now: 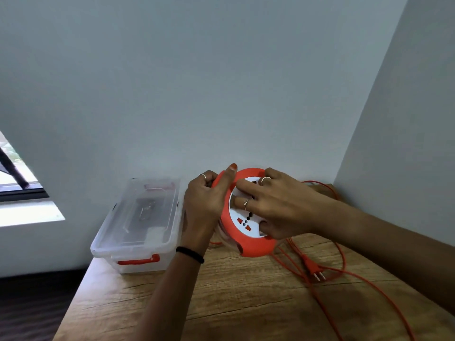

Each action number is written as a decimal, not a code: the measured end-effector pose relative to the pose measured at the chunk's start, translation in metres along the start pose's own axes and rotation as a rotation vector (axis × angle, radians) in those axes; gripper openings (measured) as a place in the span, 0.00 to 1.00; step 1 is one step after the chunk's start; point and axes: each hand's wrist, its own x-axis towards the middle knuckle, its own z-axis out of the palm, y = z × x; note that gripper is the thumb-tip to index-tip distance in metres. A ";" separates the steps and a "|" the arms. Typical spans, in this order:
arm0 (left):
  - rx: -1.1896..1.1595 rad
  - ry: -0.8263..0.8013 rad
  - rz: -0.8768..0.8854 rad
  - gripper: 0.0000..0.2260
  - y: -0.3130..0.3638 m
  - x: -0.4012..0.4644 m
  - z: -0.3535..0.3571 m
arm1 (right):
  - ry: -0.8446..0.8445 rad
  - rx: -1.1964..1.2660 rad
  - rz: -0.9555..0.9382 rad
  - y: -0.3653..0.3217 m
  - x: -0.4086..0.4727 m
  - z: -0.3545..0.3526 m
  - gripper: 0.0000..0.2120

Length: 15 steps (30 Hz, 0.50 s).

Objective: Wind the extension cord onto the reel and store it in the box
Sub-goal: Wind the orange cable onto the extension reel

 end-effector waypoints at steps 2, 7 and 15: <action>0.040 0.006 0.030 0.26 0.003 0.001 0.000 | 0.011 0.020 0.004 -0.001 0.001 0.004 0.24; 0.059 0.016 0.016 0.24 0.000 -0.001 -0.002 | 0.065 0.155 0.147 -0.009 0.001 0.011 0.26; 0.088 0.174 0.011 0.22 -0.012 -0.008 0.006 | 0.116 0.456 0.741 -0.036 0.008 0.026 0.33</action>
